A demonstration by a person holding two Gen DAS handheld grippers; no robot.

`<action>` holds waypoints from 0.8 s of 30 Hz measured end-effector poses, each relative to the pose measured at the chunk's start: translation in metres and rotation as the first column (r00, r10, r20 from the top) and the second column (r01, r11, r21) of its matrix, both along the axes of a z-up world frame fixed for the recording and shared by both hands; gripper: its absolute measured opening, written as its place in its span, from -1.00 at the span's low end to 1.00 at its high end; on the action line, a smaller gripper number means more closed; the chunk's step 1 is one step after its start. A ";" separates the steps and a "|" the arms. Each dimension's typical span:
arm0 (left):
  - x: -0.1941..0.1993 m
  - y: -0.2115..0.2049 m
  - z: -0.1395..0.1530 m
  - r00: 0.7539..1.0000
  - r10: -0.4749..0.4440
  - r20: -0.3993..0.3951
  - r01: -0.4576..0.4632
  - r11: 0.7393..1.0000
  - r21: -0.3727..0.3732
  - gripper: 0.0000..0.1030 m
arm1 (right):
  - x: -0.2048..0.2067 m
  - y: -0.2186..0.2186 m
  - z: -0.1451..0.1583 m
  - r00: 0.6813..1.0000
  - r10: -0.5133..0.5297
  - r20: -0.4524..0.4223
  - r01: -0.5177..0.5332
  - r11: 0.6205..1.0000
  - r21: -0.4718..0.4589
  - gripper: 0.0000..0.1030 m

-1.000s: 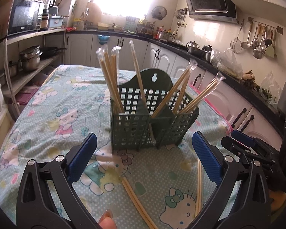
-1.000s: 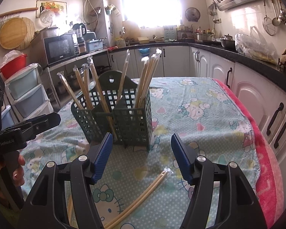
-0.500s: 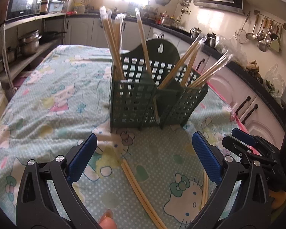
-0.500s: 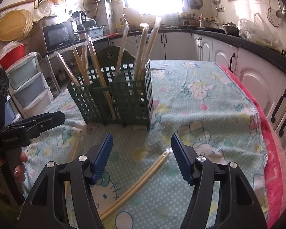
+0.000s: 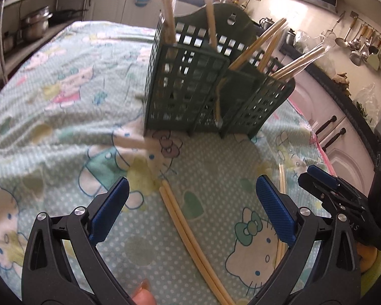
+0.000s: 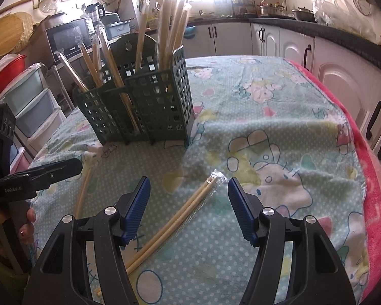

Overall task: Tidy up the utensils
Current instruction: 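Close the left tool on a loose chopstick while the right tool grasps another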

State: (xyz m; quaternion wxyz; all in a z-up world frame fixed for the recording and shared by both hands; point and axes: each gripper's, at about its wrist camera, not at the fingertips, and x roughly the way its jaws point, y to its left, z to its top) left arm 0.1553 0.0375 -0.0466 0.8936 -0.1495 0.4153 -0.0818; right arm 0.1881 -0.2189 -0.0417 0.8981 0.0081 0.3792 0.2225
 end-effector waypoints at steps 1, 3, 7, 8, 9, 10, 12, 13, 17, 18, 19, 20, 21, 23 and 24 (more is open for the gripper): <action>0.000 0.001 -0.002 1.000 -0.002 -0.009 0.002 1.000 -0.008 0.79 | 0.001 0.000 -0.001 1.000 0.002 -0.006 -0.002 1.000 0.001 0.19; 0.001 0.001 -0.006 1.000 -0.003 -0.022 0.003 1.000 -0.019 0.78 | 0.003 0.001 -0.005 1.000 0.005 -0.019 -0.005 1.000 -0.003 0.19; 0.005 0.000 -0.014 0.999 -0.010 -0.050 0.008 0.999 -0.032 0.53 | 0.008 0.002 -0.011 0.999 -0.002 -0.052 0.002 1.000 -0.007 0.19; 0.006 0.000 -0.016 0.998 -0.012 -0.058 0.010 0.999 -0.036 0.43 | 0.009 0.002 -0.013 0.998 -0.006 -0.060 0.006 1.000 -0.007 0.19; 0.008 -0.001 -0.018 0.998 -0.011 -0.064 0.009 0.999 -0.035 0.39 | 0.011 0.001 -0.015 0.997 -0.011 -0.070 0.011 1.000 -0.007 0.19; 0.010 -0.002 -0.019 0.998 -0.011 -0.066 0.009 0.999 -0.031 0.34 | 0.012 0.001 -0.016 0.997 -0.012 -0.075 0.011 1.000 -0.006 0.19; 0.013 -0.002 -0.021 0.998 -0.007 -0.067 0.006 1.000 -0.025 0.28 | 0.015 0.001 -0.019 0.996 -0.017 -0.088 0.016 1.000 -0.008 0.19; 0.014 -0.002 -0.022 0.998 -0.005 -0.065 0.003 1.000 -0.021 0.24 | 0.018 0.001 -0.020 0.995 -0.020 -0.095 0.019 1.000 -0.009 0.19; 0.015 -0.005 -0.026 0.998 0.015 -0.061 -0.011 0.998 0.057 -0.17 | 0.028 0.001 -0.026 0.992 -0.031 -0.119 0.029 0.999 -0.018 0.18; 0.015 -0.006 -0.027 0.998 0.019 -0.060 -0.015 0.997 0.078 -0.25 | 0.030 0.002 -0.027 0.992 -0.033 -0.124 0.031 0.999 -0.021 0.18; 0.015 -0.005 -0.027 0.998 0.025 -0.059 -0.019 0.995 0.093 -0.42 | 0.034 0.003 -0.029 0.991 -0.036 -0.132 0.033 0.999 -0.022 0.18; 0.015 -0.002 -0.027 0.998 0.032 -0.060 -0.026 0.994 0.104 -0.56 | 0.036 0.003 -0.031 0.991 -0.035 -0.133 0.032 0.999 -0.021 0.18; 0.015 0.001 -0.028 0.997 0.038 -0.061 -0.032 0.995 0.098 -0.59 | 0.038 0.004 -0.032 0.991 -0.035 -0.132 0.032 0.999 -0.025 0.18; 0.016 0.006 -0.029 0.997 0.043 -0.065 -0.038 0.997 0.073 -0.68 | 0.040 0.007 -0.033 0.991 -0.040 -0.124 0.035 0.998 -0.044 0.07; 0.016 0.007 -0.029 0.997 0.045 -0.066 -0.040 0.997 0.071 -0.70 | 0.041 0.008 -0.033 0.992 -0.043 -0.120 0.037 0.998 -0.053 0.03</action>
